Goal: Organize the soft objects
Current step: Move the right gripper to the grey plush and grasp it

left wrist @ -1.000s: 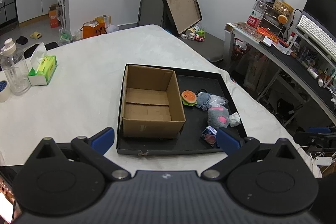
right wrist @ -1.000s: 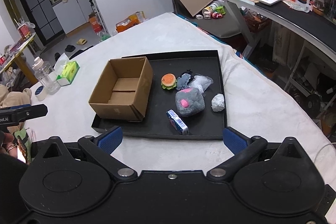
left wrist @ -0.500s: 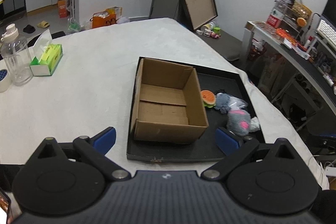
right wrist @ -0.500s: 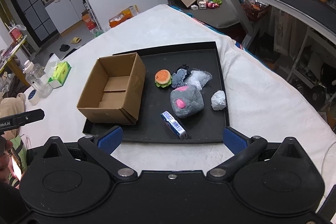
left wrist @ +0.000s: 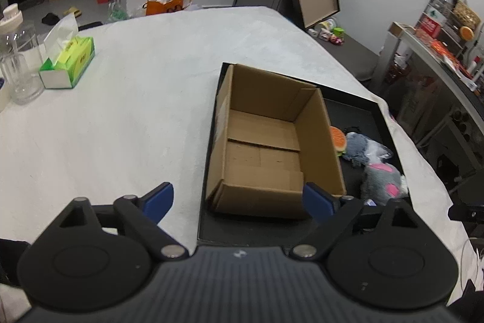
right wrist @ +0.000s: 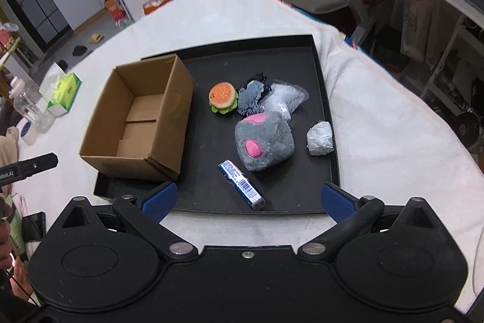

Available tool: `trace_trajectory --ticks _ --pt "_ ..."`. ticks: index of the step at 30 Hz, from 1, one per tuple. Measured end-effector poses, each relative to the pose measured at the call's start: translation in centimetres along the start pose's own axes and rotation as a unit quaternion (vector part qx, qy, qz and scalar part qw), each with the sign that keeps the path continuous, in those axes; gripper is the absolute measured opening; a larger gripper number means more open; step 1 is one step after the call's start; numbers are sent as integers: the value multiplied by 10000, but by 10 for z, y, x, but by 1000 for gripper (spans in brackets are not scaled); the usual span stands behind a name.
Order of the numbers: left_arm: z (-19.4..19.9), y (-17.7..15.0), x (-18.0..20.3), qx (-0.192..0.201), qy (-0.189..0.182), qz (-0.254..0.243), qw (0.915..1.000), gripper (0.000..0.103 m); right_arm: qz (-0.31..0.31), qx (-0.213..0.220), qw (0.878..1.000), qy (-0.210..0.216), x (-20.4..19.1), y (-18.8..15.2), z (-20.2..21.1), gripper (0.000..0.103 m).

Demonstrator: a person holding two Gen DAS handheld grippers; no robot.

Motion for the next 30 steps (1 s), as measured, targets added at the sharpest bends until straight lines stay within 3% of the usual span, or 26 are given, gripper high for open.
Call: trace_trajectory --ticks 10,19,27,30 --pt "-45 15 -4 -184 124 113 9997 74 15 -339 9994 122 3 24 -49 101" --pt "-84 27 -2 -416 230 133 9988 53 76 -748 9971 81 11 43 -106 101" --pt "-104 31 -13 -696 255 180 9971 25 90 -1165 9930 -179 21 46 -148 101" --pt "-108 30 -15 -772 212 142 9967 21 46 -1238 9921 -213 23 45 -159 94"
Point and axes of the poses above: each gripper's, at about its wrist camera, not at the fingertips, and z roughly against the way its jaws point, x to its right, y to its top, the point moved 4 cm from there along -z, roughly the way its jaws point, and after that the axes turned 14 degrees about z, right-handed, at the moved point
